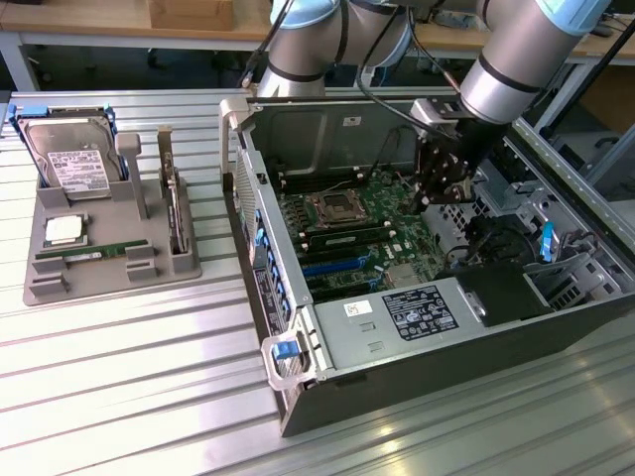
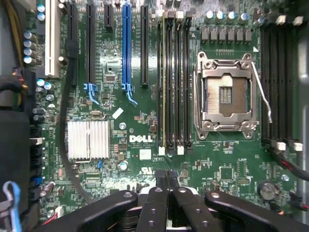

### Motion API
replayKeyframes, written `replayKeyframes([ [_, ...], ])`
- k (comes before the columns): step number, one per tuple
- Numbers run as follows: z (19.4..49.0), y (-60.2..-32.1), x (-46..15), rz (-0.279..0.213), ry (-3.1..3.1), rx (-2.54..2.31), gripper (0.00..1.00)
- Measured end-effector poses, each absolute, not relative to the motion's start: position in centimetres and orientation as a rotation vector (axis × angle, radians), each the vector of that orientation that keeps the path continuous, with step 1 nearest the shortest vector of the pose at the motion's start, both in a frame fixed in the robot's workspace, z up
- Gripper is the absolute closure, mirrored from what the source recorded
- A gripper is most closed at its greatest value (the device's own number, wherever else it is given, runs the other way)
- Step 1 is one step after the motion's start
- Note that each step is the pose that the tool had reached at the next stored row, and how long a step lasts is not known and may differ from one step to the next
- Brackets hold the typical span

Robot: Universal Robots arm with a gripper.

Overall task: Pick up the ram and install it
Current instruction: 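Insert the ram into the slot, then press down the ram until it locks into place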

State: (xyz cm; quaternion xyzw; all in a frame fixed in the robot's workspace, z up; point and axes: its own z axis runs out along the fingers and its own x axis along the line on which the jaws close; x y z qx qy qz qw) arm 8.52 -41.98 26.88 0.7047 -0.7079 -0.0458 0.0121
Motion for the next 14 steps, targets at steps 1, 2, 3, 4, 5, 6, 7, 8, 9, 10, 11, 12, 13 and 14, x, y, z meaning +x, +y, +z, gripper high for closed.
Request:
replayKeyframes([
  [1,27.9,-42.0,8.5,-0.143,-2.207,2.197,0.9],
  [2,28.3,-42.0,8.5,-0.144,-2.207,2.197,0.9],
  [3,28.3,-42.0,8.5,-0.146,-2.208,2.198,0.9],
  [4,28.3,-42.0,8.5,-0.146,-2.208,2.198,0.9],
  [5,28.3,-42.0,8.5,-0.146,-2.208,2.198,0.9],
  [6,28.3,-42.0,8.5,-0.146,-2.208,2.198,0.9],
  [7,28.3,-42.0,8.5,-0.146,-2.208,2.198,0.9],
  [8,28.3,-42.0,8.5,-0.146,-2.208,2.198,0.9],
  [9,28.3,-42.0,8.5,-0.146,-2.208,2.198,0.9],
  [10,28.2,-42.0,8.2,-0.146,-2.208,2.198,0.9],
  [11,28.0,-42.0,7.8,-0.146,-2.208,2.198,0.9],
  [12,27.8,-42.0,7.5,-0.146,-2.208,2.198,0.9],
  [13,27.5,-42.0,7.2,-0.146,-2.208,2.198,0.9],
  [14,27.1,-42.0,7.0,-0.146,-2.208,2.198,0.9],
])
